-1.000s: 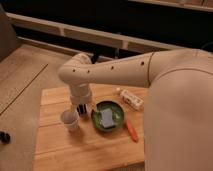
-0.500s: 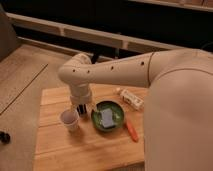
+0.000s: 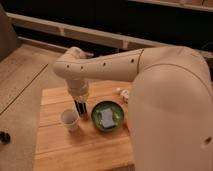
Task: Knock the eraser over
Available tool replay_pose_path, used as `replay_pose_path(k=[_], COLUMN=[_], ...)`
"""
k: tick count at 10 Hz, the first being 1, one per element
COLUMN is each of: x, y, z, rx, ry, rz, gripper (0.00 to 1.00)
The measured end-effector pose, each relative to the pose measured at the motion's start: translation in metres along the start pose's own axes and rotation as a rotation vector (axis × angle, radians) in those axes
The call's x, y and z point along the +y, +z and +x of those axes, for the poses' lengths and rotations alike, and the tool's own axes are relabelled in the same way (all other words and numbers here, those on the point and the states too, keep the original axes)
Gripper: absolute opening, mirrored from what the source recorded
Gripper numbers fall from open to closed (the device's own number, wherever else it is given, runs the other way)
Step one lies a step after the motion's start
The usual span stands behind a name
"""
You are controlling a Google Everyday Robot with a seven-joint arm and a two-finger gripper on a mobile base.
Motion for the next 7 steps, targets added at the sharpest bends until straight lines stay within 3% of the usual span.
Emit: replay_pose_path(k=[7], x=[0.008], y=[0.052], z=[-0.003], rx=[0.081], ry=[-0.036], rz=[-0.041], gripper=[0.0])
